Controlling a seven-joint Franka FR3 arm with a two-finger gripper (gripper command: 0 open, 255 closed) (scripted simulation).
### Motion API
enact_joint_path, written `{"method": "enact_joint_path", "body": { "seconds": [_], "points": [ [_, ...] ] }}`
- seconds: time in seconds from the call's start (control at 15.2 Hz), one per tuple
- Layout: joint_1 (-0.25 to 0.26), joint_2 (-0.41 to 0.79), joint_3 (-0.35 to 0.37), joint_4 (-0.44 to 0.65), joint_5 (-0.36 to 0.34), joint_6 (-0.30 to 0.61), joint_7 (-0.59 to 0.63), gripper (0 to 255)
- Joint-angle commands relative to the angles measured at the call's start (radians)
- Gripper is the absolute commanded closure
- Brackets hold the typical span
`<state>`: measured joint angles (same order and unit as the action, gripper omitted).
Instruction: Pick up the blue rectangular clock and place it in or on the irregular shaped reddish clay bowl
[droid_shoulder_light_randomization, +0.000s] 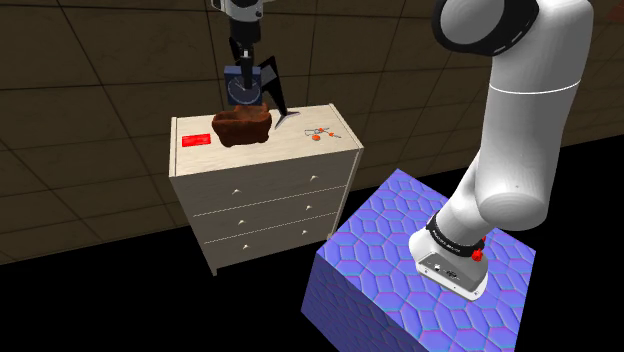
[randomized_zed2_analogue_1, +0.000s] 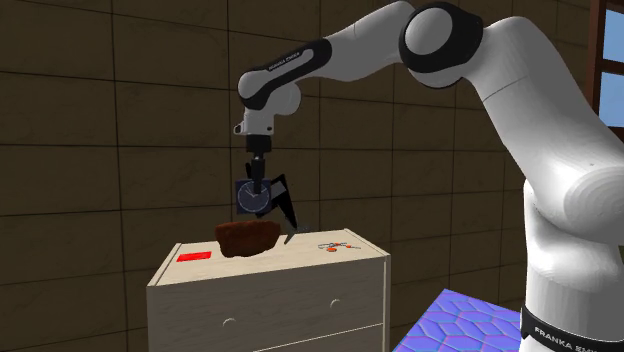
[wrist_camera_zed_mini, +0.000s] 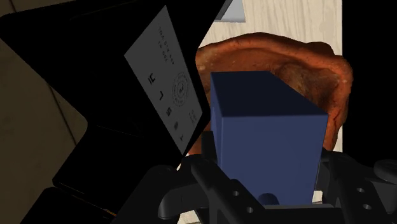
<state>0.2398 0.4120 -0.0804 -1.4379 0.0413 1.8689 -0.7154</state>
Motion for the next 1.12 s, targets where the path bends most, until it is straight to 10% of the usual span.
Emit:
{"method": "enact_joint_path", "body": {
  "seconds": [0.0,0.46,0.53,1.06],
  "points": [
    [-0.003,0.011,-0.003,-0.011,-0.002,0.013,0.000,255],
    [-0.003,0.011,-0.002,-0.011,-0.002,0.013,0.000,255],
    [-0.002,0.009,-0.002,-0.014,-0.002,0.015,0.002,0],
    [-0.005,0.003,-0.003,0.079,-0.003,-0.083,0.001,0]
  ]
}}
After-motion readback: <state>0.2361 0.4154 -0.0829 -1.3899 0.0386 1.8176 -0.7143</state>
